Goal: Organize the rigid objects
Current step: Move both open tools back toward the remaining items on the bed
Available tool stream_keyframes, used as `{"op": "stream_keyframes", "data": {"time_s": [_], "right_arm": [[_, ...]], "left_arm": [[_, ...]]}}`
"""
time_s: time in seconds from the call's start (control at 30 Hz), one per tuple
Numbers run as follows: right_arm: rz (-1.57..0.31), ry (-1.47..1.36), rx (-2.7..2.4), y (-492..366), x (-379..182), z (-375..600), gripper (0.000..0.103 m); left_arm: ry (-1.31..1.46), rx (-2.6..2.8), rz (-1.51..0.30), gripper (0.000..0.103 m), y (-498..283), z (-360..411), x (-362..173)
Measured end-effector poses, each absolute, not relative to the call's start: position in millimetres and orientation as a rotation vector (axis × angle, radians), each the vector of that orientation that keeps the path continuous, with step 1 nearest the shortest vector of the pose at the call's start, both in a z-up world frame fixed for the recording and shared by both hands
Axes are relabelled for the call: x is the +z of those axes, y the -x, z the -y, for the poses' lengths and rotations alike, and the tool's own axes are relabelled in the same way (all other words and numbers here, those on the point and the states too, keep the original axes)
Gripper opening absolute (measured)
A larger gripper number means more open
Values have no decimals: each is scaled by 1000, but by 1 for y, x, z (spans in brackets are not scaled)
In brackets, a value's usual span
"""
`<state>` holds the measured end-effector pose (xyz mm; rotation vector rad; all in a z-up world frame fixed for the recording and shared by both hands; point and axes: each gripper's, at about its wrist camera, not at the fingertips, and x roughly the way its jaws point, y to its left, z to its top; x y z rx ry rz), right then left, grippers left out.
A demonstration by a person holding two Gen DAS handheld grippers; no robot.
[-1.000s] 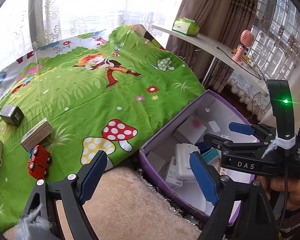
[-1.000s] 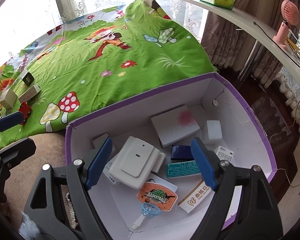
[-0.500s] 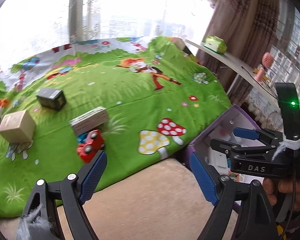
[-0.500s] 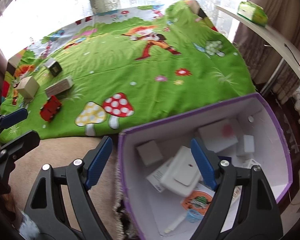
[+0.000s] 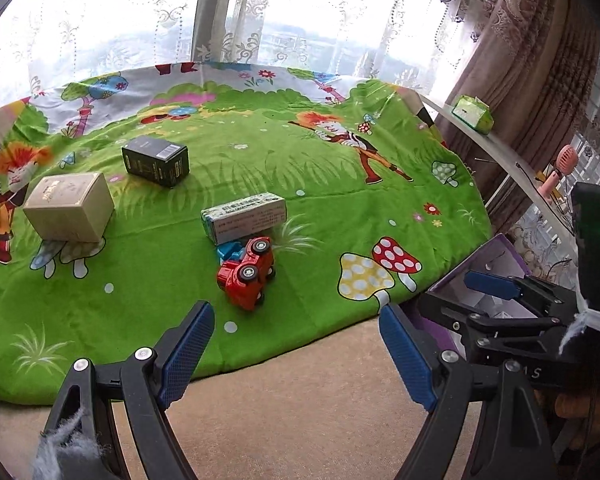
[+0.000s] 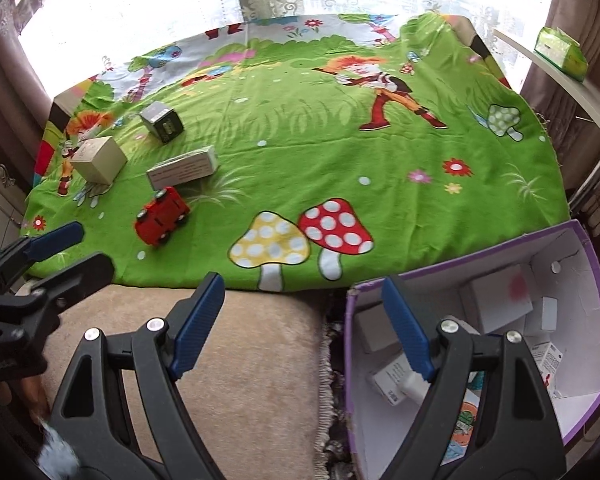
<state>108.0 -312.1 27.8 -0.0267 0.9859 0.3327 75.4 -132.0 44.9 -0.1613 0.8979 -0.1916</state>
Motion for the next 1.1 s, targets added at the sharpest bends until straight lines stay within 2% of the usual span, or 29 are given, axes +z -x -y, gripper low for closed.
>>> {"op": "stream_keyframes", "data": {"time_s": [0.4, 1.1], "right_arm": [[-1004, 71, 343, -107, 27, 296, 83], [-979, 112, 407, -101, 35, 241, 83]], "left_arm": [[218, -208, -880, 86, -71, 122, 43], [284, -18, -824, 86, -44, 39, 47]]}}
